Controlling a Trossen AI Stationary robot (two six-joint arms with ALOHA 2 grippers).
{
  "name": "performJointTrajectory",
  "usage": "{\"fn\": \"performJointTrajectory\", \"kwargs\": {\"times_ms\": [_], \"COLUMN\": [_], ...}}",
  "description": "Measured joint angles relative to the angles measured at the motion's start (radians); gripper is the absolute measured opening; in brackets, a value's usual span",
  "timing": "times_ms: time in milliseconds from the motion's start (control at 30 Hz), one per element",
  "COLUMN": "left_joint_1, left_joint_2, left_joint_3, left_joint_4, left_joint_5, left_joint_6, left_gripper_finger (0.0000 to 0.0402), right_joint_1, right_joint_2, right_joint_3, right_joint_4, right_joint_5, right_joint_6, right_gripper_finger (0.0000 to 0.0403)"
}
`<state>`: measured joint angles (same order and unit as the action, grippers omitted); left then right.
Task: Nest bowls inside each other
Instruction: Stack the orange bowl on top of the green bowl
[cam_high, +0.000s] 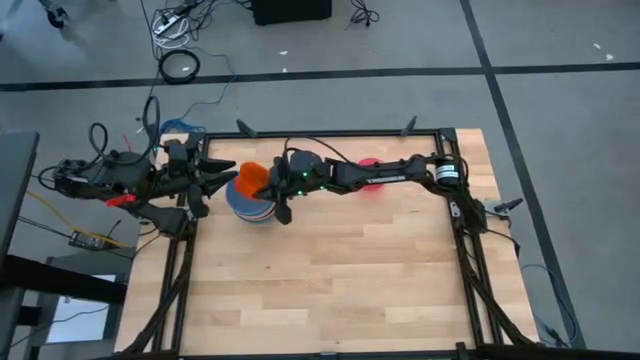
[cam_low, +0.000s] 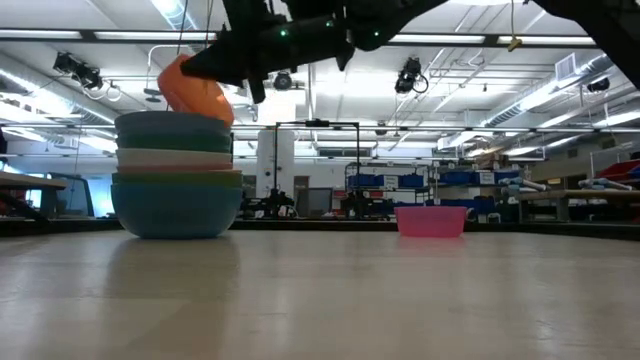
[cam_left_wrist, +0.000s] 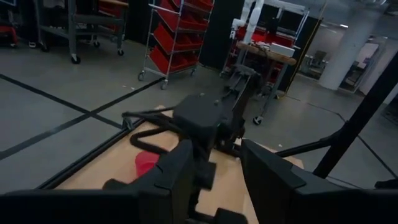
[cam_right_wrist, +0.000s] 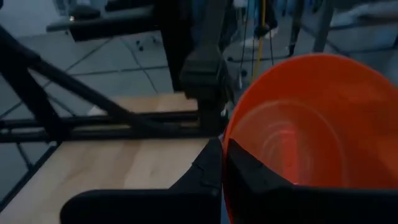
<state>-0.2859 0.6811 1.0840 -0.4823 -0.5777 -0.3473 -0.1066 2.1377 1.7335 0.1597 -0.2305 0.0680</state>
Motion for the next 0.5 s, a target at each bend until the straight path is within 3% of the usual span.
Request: {"fn": "performJointTrajectory", "kwargs": {"times_ms": [167,500], "left_joint_1": [0.000,0.000], "left_joint_2": [0.000,0.000], "left_joint_3": [0.000,0.000], "left_joint_4": [-0.001,-0.003], "left_joint_5": [0.000,0.001], "left_joint_6": [0.001,-0.001], "left_gripper_finger": [0.0145,0.0145], "right_joint_1": [0.001,0.001], "right_joint_2": [0.008,0.007], "right_joint_3": [-0.001,-0.001], "right_joint_4": [-0.010,-0.029], "right_joint_5": [-0.006,-0.009], "right_joint_6": [-0.008,0.037], "right_gripper_finger": [0.0011,0.0097]}}
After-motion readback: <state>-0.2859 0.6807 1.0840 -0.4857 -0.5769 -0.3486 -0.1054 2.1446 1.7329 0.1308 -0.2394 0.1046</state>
